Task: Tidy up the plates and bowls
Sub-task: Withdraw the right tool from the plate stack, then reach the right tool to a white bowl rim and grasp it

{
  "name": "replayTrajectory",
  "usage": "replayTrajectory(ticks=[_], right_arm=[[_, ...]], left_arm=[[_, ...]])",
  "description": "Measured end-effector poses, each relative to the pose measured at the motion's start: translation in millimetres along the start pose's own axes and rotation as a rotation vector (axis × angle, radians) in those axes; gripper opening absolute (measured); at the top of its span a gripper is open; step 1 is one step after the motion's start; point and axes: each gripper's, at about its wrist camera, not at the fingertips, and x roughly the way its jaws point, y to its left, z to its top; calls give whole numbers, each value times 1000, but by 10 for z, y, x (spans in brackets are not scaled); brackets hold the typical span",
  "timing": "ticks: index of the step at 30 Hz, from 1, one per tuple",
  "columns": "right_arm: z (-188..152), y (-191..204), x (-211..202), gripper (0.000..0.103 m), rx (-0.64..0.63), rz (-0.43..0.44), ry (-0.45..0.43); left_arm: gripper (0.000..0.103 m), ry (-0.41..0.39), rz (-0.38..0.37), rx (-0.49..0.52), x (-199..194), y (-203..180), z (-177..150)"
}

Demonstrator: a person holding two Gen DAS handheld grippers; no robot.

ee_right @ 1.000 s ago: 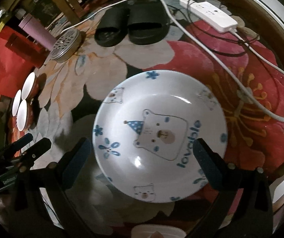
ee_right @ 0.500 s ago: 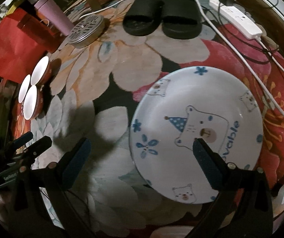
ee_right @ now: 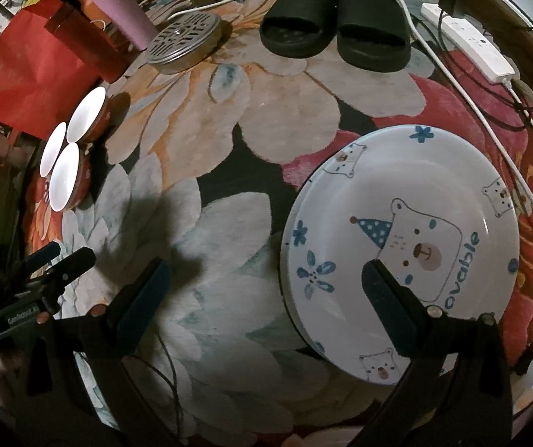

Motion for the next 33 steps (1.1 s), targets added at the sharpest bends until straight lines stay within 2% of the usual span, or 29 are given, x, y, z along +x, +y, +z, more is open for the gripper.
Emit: replayTrajectory(ticks=[7, 12, 18, 28, 30, 33], right_arm=[[57, 153, 118, 103, -37, 16, 17], [159, 356, 256, 103, -91, 43, 28], [335, 752, 449, 103, -146, 99, 45], [689, 1605, 810, 102, -201, 225, 92], [727, 1761, 869, 101, -215, 238, 99], [795, 2023, 986, 91, -245, 245, 102]], left_arm=[[103, 12, -2, -11, 70, 146, 18], [102, 9, 17, -62, 105, 436, 64], [102, -28, 55, -123, 75, 890, 182], [102, -80, 52, -248, 98, 1604, 461], [102, -85, 48, -257, 114, 1690, 520], [101, -88, 44, -276, 160, 1785, 588]])
